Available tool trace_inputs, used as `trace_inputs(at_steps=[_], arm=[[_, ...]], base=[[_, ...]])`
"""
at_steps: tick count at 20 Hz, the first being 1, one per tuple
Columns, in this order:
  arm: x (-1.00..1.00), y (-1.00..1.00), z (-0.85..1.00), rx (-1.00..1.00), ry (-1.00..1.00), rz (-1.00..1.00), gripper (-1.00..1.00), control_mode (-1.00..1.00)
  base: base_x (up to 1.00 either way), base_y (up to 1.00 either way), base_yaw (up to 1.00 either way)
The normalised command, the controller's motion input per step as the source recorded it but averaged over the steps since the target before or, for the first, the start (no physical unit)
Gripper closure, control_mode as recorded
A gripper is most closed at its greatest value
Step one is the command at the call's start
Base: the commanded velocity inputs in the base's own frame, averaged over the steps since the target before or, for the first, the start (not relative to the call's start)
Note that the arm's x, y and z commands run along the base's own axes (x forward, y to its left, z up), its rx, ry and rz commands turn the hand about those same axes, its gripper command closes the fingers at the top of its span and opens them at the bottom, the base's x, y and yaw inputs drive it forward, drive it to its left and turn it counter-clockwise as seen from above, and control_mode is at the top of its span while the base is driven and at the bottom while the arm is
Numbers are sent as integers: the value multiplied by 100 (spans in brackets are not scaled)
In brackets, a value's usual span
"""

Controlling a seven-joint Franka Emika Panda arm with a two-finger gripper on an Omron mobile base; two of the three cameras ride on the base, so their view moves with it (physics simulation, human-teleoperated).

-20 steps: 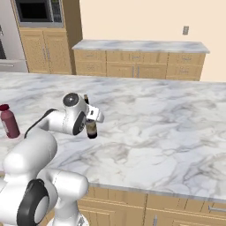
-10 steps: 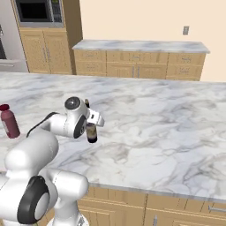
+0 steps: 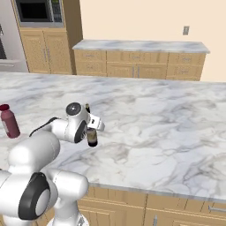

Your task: Move the drinks to the dining counter.

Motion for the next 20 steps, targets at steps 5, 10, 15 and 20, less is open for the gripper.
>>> trace_inputs(at_steps=[5,10,15,20], arm=[[0,0,-32,0,0,0,100,-100],[0,0,-7,0,0,0,100,-100],[0,0,0,0,0,0,-100,-100],[0,0,0,0,0,0,-100,-100]], base=[[0,0,0],[0,0,0],[0,0,0],[0,0,0]])
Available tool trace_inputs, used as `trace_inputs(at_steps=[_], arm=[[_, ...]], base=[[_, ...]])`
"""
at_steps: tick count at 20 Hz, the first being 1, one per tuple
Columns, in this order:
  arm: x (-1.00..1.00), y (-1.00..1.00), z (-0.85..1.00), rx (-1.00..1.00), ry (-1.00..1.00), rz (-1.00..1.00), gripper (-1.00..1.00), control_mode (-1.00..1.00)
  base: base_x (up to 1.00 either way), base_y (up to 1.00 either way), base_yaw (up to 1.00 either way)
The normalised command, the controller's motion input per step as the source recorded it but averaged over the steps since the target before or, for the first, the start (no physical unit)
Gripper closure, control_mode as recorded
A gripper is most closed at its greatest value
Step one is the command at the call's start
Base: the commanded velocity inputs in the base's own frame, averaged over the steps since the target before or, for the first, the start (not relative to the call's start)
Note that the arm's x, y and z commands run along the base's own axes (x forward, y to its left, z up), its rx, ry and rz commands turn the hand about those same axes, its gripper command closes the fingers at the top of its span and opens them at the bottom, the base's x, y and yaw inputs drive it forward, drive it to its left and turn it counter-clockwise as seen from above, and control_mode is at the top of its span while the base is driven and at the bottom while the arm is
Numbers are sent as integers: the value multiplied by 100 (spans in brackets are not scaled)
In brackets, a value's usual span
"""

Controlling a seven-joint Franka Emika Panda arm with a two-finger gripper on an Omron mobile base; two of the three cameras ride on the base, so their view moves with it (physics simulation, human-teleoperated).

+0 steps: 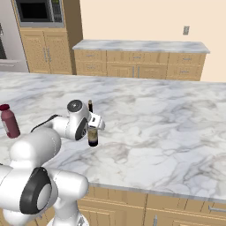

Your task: Move the drinks to the dining counter.

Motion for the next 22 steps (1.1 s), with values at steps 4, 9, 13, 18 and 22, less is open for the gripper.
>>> trace_inputs(at_steps=[4,9,13,18,22], arm=[[-5,0,0,0,0,0,-100,-100],[-34,0,2,0,0,0,-100,-100],[-98,-4,20,4,-11,0,-100,-100],[-99,0,38,2,-7,0,-100,-100],[-88,-16,37,0,1,0,-100,-100]], base=[[0,0,0],[0,0,0],[0,0,0],[0,0,0],[0,0,0]])
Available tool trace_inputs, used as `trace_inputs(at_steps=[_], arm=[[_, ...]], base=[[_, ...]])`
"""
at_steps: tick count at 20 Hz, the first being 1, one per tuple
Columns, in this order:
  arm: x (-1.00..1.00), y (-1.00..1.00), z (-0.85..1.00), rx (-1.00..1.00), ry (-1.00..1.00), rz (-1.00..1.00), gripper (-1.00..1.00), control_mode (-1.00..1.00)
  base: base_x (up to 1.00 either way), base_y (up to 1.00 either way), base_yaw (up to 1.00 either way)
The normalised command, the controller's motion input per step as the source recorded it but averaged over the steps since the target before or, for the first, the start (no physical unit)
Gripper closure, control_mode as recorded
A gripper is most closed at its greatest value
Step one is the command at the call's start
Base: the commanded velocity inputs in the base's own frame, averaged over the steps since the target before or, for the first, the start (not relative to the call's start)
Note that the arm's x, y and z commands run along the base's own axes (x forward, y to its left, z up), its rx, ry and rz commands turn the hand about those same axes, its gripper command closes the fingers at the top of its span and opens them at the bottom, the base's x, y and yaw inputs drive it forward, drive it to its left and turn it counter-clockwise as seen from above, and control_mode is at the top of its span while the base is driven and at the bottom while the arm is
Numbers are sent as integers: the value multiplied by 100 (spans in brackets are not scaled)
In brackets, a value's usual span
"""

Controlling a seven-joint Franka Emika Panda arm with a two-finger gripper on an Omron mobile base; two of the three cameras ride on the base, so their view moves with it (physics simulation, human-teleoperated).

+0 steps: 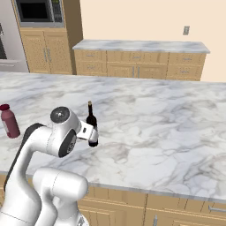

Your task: Move the drinks to the dining counter.

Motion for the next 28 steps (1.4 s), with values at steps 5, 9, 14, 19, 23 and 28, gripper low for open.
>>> trace_inputs(at_steps=[5,9,14,19,23,28], arm=[[-33,-16,38,0,11,1,-100,-100],[-2,0,9,-1,18,2,-100,-100],[0,0,-2,-3,18,0,-100,-100],[-2,0,-3,0,-1,0,-100,-100],[0,0,0,0,0,0,-100,-100],[-19,-4,0,1,0,-3,-100,100]], base=[[0,0,0],[0,0,0],[0,0,0],[0,0,0],[0,0,0],[-60,-22,-29]])
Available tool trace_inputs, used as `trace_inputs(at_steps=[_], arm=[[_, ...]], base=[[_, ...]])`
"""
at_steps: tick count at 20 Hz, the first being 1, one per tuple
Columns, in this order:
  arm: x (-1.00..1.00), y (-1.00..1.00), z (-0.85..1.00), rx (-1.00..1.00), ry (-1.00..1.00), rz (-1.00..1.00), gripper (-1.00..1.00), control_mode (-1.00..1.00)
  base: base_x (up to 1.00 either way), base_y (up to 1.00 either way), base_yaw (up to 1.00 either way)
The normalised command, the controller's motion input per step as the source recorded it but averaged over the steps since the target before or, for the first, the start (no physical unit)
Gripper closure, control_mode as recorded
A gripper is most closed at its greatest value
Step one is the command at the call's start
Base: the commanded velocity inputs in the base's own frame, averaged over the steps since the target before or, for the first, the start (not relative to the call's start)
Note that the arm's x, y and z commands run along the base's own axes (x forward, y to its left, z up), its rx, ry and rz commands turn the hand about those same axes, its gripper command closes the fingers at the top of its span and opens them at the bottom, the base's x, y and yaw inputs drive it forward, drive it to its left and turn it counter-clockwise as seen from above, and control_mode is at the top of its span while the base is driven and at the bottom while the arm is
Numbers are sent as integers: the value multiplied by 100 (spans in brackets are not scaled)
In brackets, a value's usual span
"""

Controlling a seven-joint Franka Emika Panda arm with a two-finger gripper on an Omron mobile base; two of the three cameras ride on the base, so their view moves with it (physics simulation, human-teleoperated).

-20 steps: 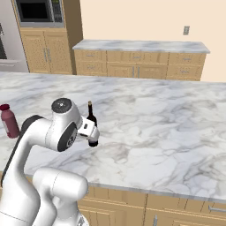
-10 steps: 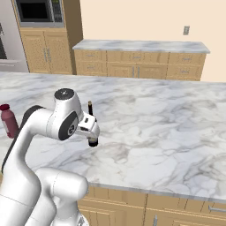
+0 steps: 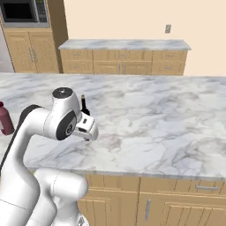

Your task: Move the drinks to the dining counter.

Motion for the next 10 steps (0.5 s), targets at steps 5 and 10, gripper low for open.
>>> trace_inputs(at_steps=[5,10], arm=[[0,0,0,0,0,0,-100,100],[0,0,0,0,0,0,-100,100]], base=[[-99,-27,-57],[-58,-52,-62]])
